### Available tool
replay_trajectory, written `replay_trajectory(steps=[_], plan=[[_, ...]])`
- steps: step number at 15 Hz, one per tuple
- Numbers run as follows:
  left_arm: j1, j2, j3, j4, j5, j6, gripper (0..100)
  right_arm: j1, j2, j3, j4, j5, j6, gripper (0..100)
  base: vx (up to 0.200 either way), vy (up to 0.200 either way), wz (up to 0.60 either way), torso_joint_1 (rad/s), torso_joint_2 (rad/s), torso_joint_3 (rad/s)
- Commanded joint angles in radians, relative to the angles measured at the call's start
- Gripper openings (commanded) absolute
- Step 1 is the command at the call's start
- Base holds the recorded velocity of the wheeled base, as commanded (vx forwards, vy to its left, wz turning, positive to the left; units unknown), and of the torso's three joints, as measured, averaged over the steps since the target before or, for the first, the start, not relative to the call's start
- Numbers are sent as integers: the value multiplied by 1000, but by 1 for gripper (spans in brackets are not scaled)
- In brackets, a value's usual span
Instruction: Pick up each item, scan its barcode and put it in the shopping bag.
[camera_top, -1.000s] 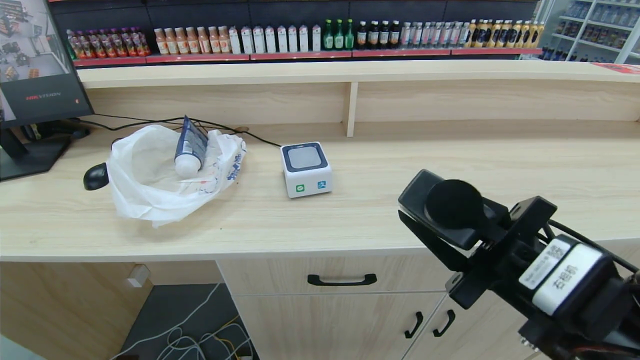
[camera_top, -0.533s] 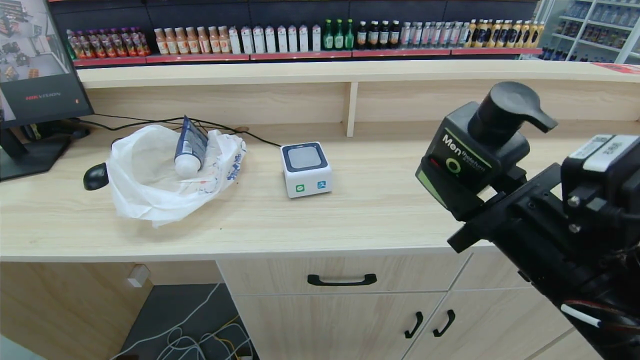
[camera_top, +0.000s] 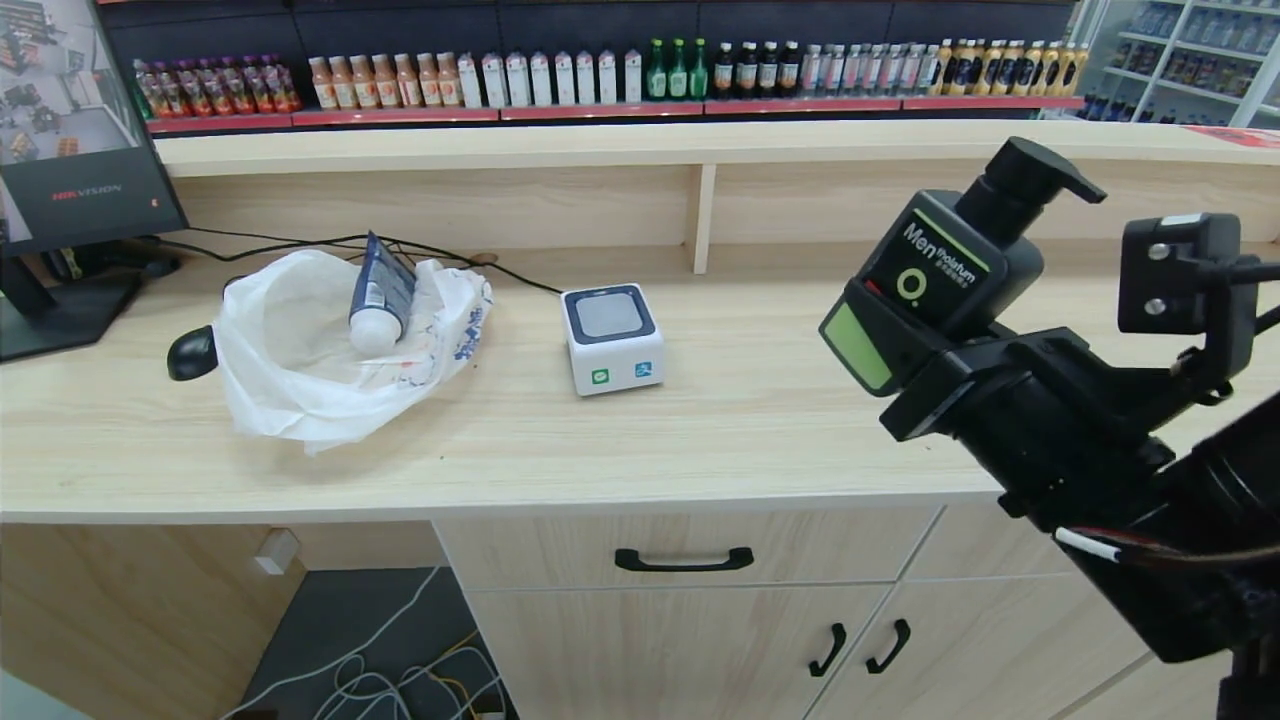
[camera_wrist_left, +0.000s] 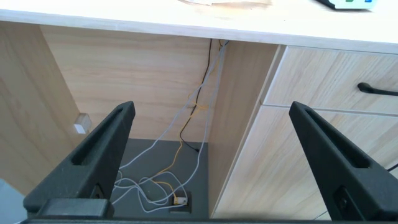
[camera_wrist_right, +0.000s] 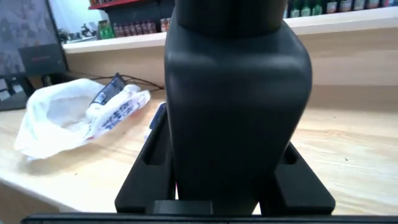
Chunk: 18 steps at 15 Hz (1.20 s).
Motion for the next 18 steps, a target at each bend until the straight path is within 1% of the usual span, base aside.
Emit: replay_trajectory(steps=[1,2,3,8,11,12,13,18], plan=[[0,0,0,0,1,0,100,-64,31,-56,8,-1,16,0,0,0,0,0,0,0],[0,0,0,0,1,0,100,-92,36,-67,11,-11,15,0,0,0,0,0,0,0],[0,0,0,0,1,0,100,-179,47,-73,11,-7,2,0,0,0,0,0,0,0],[0,0,0,0,1,0,100,-188,65,-76,3,-5,24,0,0,0,0,0,0,0],[0,0,0,0,1,0,100,-193,88,-48,-23,-4,28,0,0,200,0,-2,2,5],[0,0,0,0,1,0,100,-211,97,-36,-34,26,9,0,0,200,0,7,7,-2],[0,0,0,0,1,0,100,-211,102,-35,-35,47,-8,0,0,200,0,27,7,-2],[0,0,0,0,1,0,100,-218,120,-42,-49,50,-5,0,0,200,0,-3,1,3]])
